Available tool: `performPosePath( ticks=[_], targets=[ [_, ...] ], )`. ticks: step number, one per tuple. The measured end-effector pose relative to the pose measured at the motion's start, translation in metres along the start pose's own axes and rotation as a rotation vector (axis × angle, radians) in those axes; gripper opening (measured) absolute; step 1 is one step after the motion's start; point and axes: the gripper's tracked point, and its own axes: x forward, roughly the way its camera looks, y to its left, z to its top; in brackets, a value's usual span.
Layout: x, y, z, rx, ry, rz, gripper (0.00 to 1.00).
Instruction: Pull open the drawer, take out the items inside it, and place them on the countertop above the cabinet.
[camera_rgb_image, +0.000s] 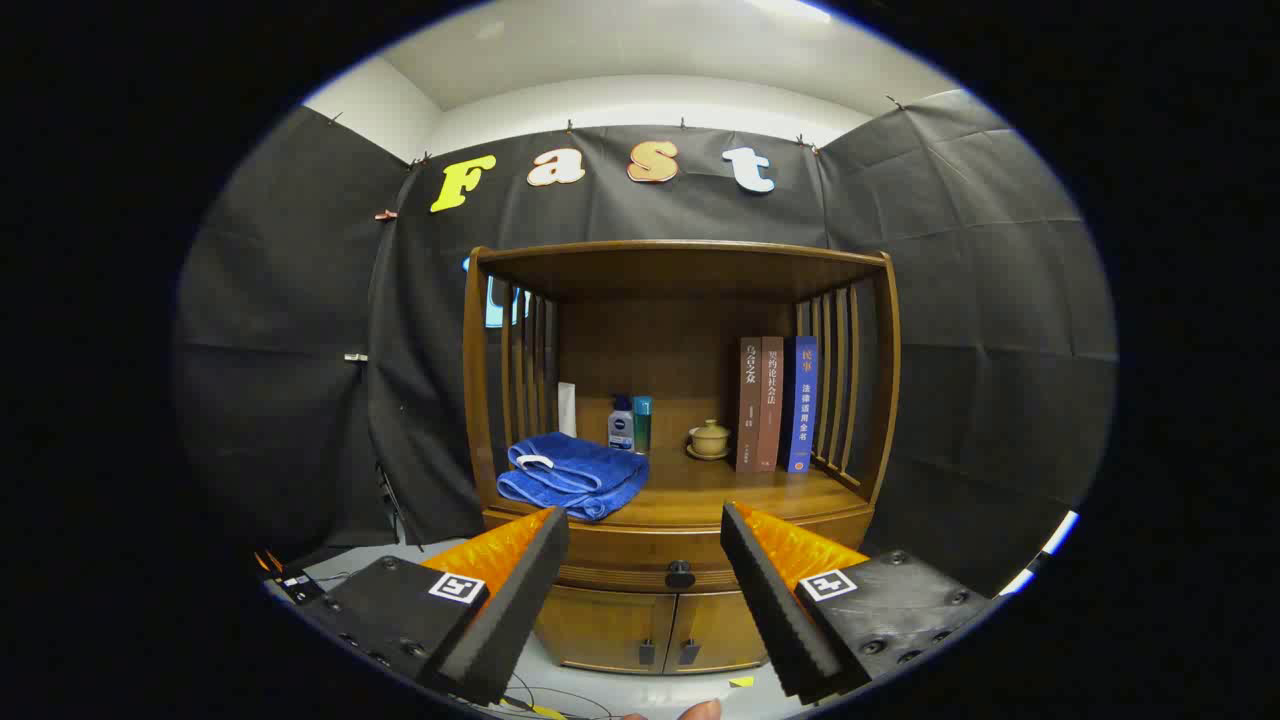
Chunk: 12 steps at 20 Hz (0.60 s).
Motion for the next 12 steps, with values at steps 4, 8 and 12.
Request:
performPosePath(
  ticks=[4, 8, 12],
  targets=[
    [-0.0014, 0.0032, 0.0057, -0.011, -0.007, 0.006, 0.98],
    [-0.0031, 0.0007, 0.0016, -0.003, -0.004, -0.003, 0.98],
    [-0.0031, 0.0035, -0.0006, -0.014, 0.003, -0.002, 0.98]
  ],
)
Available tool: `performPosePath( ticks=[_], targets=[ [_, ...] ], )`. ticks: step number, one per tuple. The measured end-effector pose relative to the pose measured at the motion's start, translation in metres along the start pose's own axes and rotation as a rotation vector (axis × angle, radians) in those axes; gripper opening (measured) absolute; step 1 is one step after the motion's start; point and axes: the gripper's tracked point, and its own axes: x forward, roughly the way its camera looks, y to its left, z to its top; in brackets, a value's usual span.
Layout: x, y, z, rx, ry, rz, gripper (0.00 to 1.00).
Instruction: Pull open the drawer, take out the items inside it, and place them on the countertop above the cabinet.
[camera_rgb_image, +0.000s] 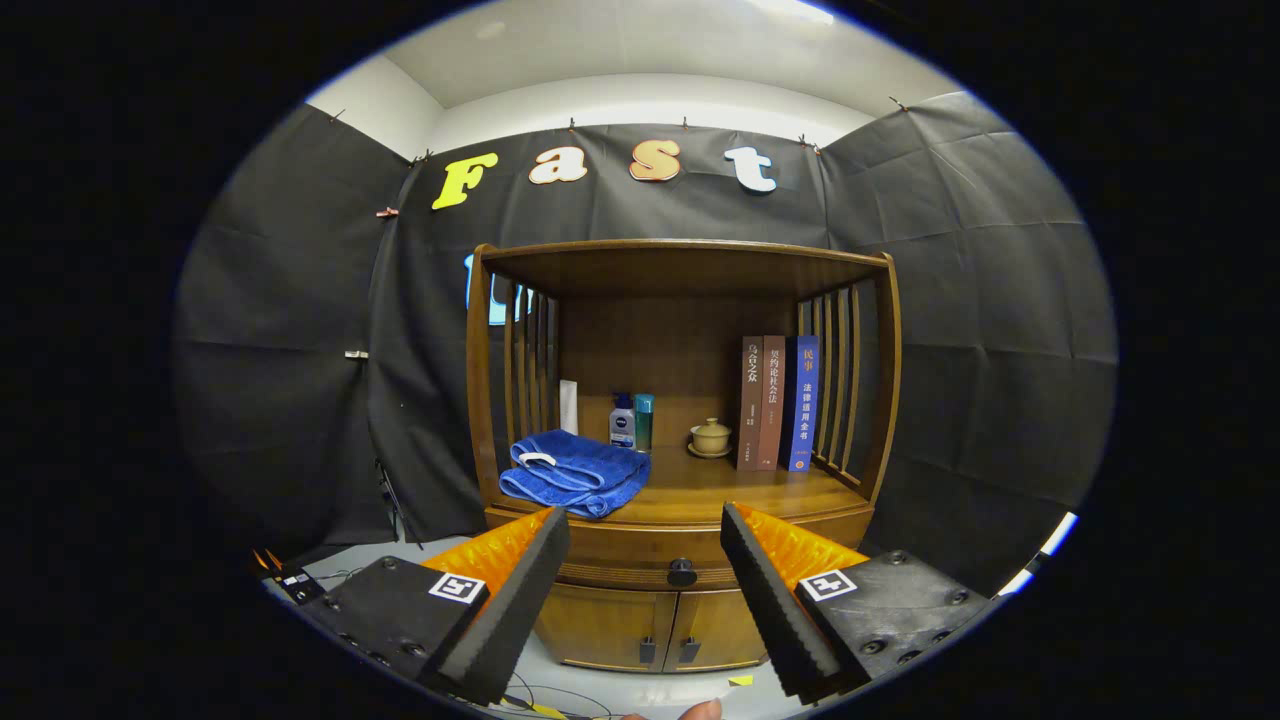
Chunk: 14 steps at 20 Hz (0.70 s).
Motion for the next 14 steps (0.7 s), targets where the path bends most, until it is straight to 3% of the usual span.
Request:
performPosePath(
  ticks=[14],
  targets=[
    [0.0020, -0.0007, -0.0013, 0.008, -0.013, 0.006, 0.98]
  ],
)
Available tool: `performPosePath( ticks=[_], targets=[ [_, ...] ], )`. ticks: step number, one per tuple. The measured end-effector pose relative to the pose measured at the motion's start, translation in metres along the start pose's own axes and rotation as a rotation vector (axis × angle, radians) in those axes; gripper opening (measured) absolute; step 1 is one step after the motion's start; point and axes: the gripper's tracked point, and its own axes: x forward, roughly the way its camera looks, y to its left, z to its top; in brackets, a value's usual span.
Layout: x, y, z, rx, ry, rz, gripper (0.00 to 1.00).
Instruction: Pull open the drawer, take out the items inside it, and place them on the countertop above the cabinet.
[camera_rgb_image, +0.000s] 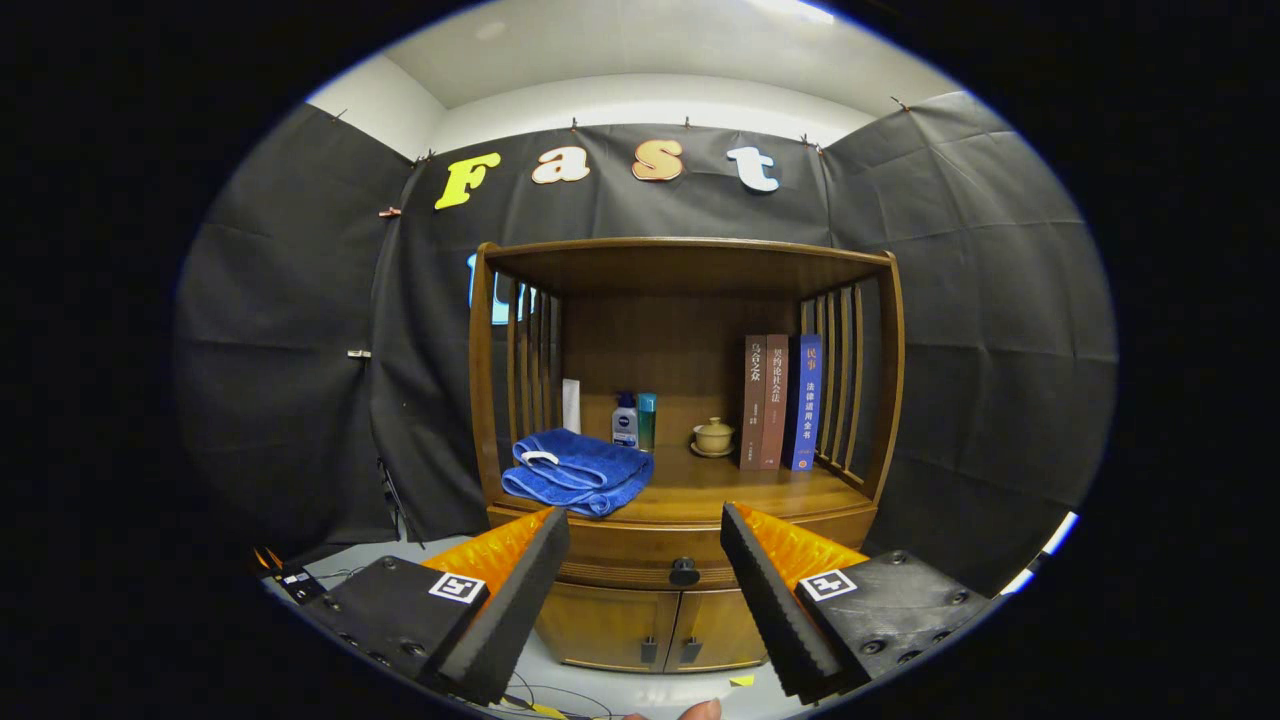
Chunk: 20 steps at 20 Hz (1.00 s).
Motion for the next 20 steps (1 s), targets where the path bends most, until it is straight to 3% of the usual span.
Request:
performPosePath(
  ticks=[7, 16, 20],
  targets=[
    [0.044, -0.009, -0.018, 0.004, -0.043, -0.034, 0.98],
    [0.138, -0.025, -0.157, 0.023, 0.108, -0.046, 0.99],
    [0.170, -0.036, -0.198, 0.000, 0.123, -0.058, 0.98]
  ],
)
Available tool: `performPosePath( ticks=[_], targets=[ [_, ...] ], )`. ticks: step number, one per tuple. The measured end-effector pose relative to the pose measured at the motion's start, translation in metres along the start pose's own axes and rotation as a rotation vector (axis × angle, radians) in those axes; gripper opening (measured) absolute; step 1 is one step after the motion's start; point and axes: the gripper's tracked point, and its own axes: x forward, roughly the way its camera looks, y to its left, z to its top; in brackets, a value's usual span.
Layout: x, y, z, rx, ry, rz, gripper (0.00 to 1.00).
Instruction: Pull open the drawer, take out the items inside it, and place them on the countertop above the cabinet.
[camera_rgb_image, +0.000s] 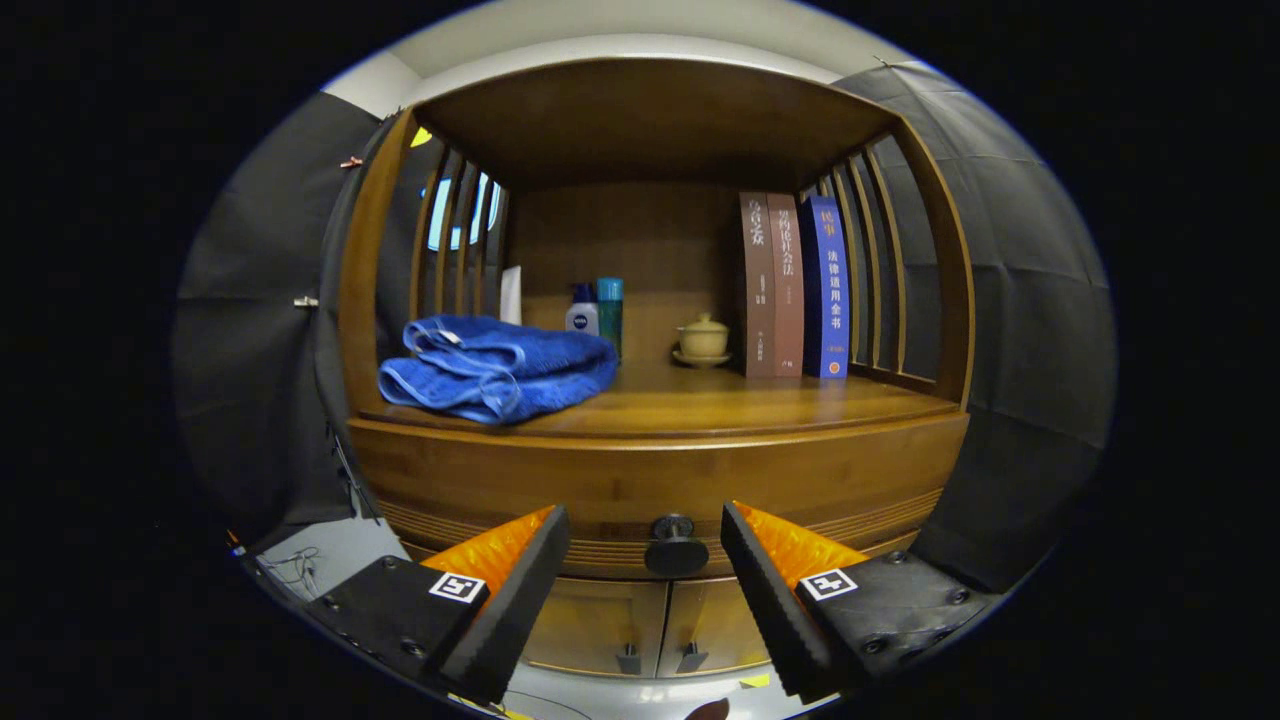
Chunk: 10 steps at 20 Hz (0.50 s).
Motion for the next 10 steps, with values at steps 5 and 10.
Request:
performPosePath(
  ticks=[5, 10],
  targets=[
    [0.027, -0.014, -0.028, -0.031, 0.042, -0.039, 0.76],
    [0.031, -0.019, -0.030, 0.030, 0.048, -0.031, 0.51]
  ],
)
